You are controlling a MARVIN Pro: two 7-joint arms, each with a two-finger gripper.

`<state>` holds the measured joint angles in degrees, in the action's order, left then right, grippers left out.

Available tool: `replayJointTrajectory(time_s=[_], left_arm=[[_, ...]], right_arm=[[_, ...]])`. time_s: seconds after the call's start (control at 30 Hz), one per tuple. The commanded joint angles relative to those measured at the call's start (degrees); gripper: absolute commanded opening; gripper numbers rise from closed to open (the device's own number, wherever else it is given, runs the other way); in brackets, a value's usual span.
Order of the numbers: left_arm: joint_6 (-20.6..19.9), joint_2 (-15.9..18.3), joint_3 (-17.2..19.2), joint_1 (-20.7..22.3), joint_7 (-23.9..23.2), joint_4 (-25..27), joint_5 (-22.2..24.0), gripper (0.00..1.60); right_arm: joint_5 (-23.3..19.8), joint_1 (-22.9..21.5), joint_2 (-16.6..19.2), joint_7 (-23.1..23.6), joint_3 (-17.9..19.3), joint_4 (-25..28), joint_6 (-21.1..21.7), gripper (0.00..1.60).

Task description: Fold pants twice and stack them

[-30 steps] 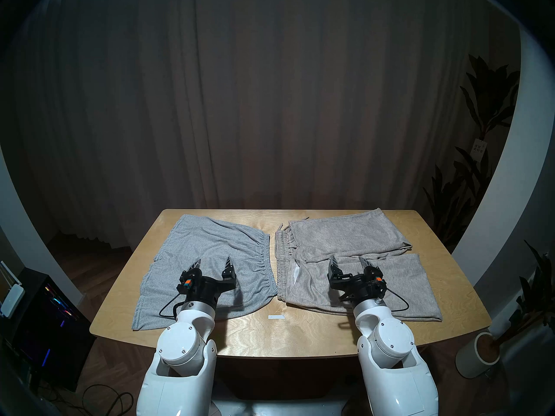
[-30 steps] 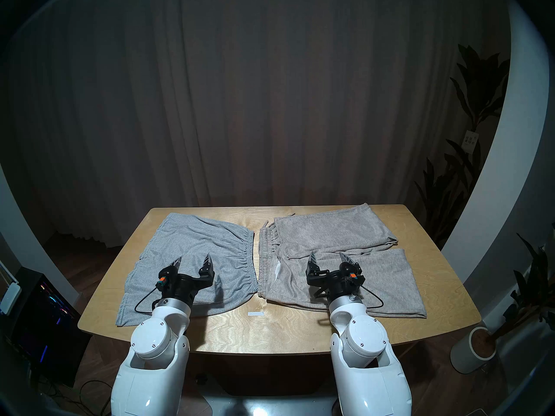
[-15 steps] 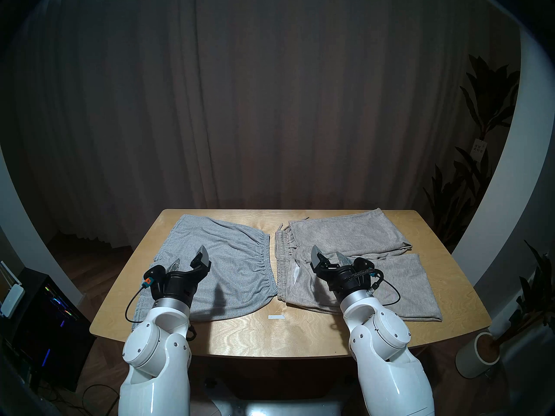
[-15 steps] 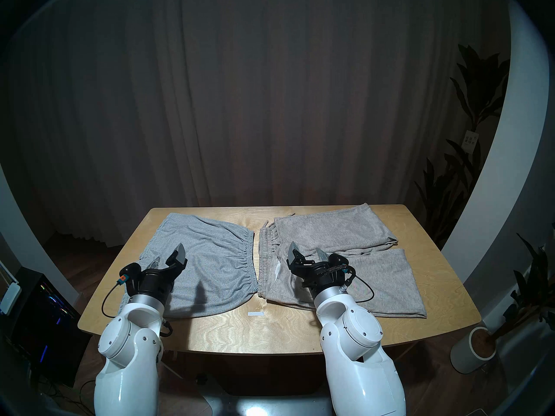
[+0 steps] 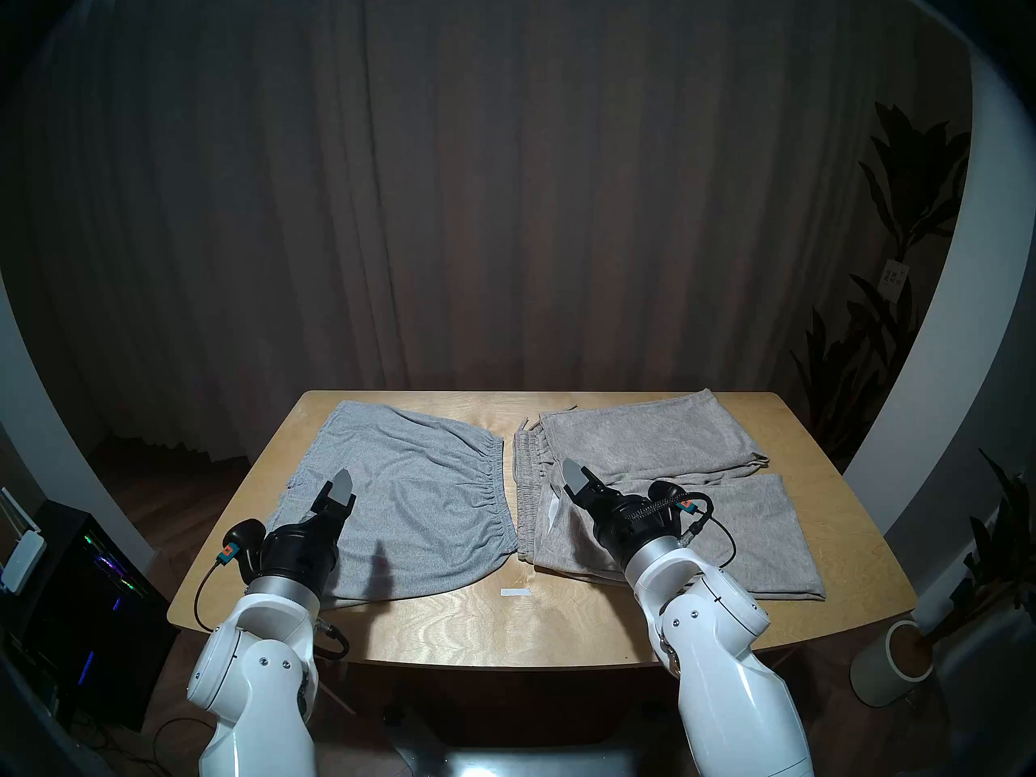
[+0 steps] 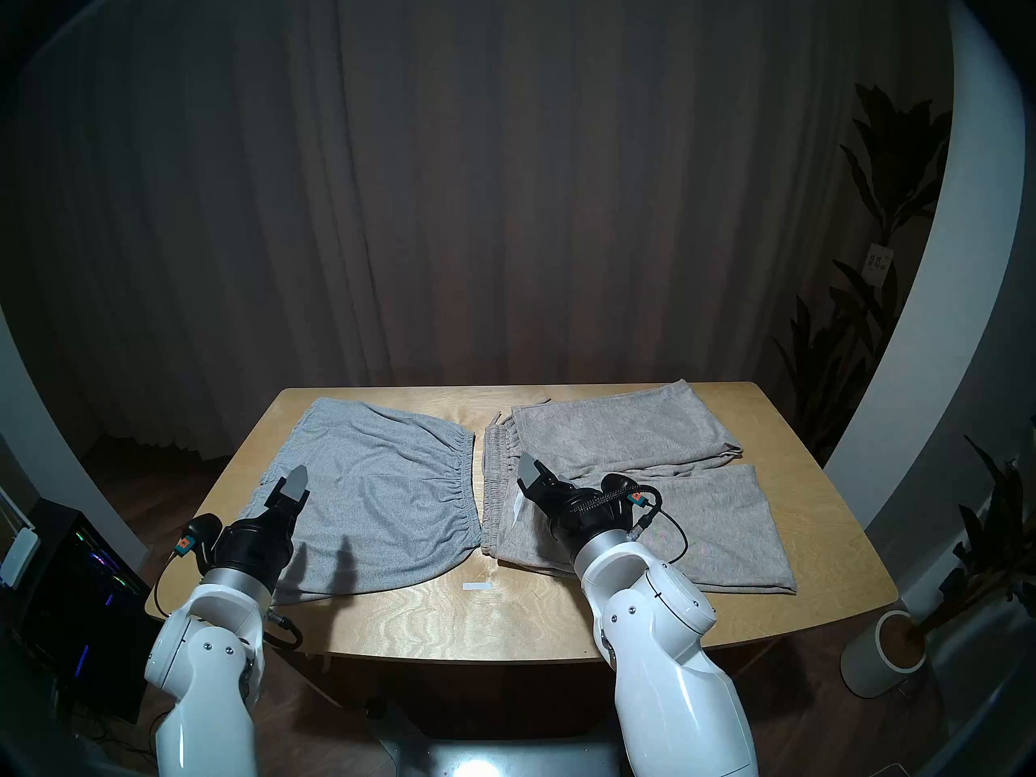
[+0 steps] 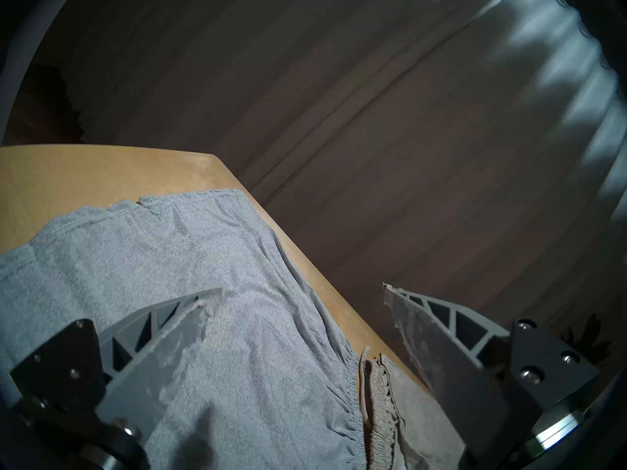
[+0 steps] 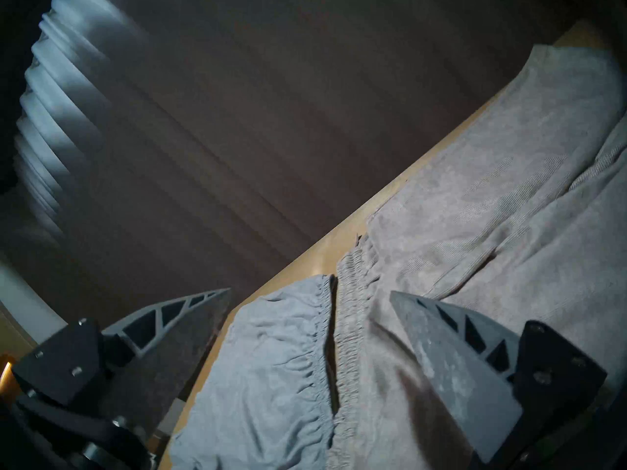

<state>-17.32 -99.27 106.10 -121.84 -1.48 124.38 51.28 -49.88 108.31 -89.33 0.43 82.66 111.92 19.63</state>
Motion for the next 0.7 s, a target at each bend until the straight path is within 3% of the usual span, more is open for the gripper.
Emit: replayJointTrajectory(time_s=[0.0,0.3,0.37,0.4,0.67], left_arm=[[-3.0,-1.9,1.7,-2.0,-0.6,3.8,6.7,1.60],[-7.5,-4.1,5.1,-4.2,0.9,5.0,14.9,1.60],[-9.5,-4.5,6.4,-4.7,1.7,5.8,17.9,1.60],[-11.0,-4.8,7.2,-4.8,2.4,6.3,19.9,1.60],[-16.6,-4.8,10.2,-4.4,7.8,7.8,27.3,1.60]], right_arm=[[-8.4,0.5,0.0,-2.5,-0.2,4.2,4.3,1.60],[-20.1,1.7,0.3,-9.9,-0.6,6.4,11.1,1.60],[-21.1,1.3,0.5,-12.2,-1.0,7.9,13.0,1.60],[-18.9,0.9,0.6,-13.1,-1.5,9.2,14.0,1.60],[-23.5,0.3,0.2,-21.2,-1.0,11.5,18.3,1.60]])
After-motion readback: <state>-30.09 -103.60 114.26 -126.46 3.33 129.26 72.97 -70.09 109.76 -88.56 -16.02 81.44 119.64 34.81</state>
